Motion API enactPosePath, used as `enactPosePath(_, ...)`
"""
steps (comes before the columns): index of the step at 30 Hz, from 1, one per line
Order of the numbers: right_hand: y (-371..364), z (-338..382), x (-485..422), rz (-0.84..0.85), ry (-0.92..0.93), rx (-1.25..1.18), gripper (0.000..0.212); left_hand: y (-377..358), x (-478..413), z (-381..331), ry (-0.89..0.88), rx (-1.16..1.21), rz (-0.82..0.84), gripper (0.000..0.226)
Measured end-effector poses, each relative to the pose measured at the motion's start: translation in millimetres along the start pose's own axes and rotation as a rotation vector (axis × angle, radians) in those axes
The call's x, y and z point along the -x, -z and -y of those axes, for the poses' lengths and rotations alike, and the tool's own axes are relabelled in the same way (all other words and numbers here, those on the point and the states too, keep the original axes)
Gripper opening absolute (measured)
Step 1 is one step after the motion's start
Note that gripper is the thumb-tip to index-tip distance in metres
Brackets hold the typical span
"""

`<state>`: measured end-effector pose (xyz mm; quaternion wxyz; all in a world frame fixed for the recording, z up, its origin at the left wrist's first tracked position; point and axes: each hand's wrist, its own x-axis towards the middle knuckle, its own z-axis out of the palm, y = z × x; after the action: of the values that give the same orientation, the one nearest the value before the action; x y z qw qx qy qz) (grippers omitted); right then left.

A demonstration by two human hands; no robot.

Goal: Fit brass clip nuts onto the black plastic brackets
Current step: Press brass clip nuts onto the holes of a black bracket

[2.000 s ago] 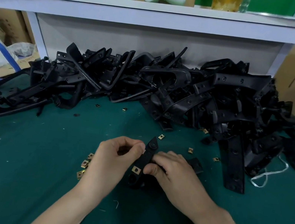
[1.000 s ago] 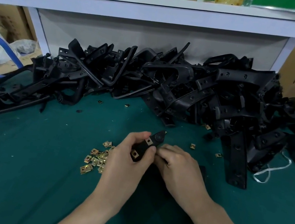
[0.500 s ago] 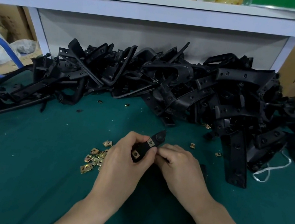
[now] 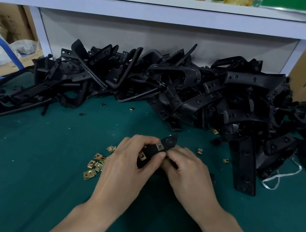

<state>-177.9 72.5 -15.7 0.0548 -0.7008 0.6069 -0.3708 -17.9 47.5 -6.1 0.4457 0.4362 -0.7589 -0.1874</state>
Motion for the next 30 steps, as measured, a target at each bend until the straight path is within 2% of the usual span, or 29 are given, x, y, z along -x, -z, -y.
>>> enactPosePath(4,2.6,2.1,-2.2,-0.027,-0.062,-0.092,0.034,2.8,-1.4,7.3,0.073,0.018,0.057,0.045)
enactPosePath(8,5.9,0.8,-4.2,-0.064,-0.11,-0.13,0.045,5.0,-3.3,13.7,0.037,0.006,0.023,0.032)
enactPosePath(11,5.8,1.8,-3.0,-0.083,-0.108,-0.119,0.045,4.6,-4.4,13.4,0.01,0.026,0.025,0.026)
enactPosePath(14,7.0,2.8,-2.6,-0.131,-0.086,-0.108,0.043,6.6,-4.7,9.2,0.025,0.1,0.034,0.022)
enactPosePath(17,9.4,4.9,-2.0,-0.192,-0.056,-0.197,0.041,10.7,-5.6,2.0,0.053,0.249,0.015,0.021)
enactPosePath(21,15.9,11.4,-1.1,-0.248,-0.004,-0.388,0.038,19.8,-9.1,-6.3,-0.141,0.252,-0.068,0.015)
enactPosePath(25,23.5,18.5,-0.4,-0.218,0.041,-0.531,0.044,22.3,-12.2,0.8,-0.245,0.157,-0.196,0.026)
enactPosePath(30,23.8,18.8,1.5,-0.159,-0.028,-0.591,0.022,22.3,-12.2,11.6,-0.281,0.009,-0.223,0.042)
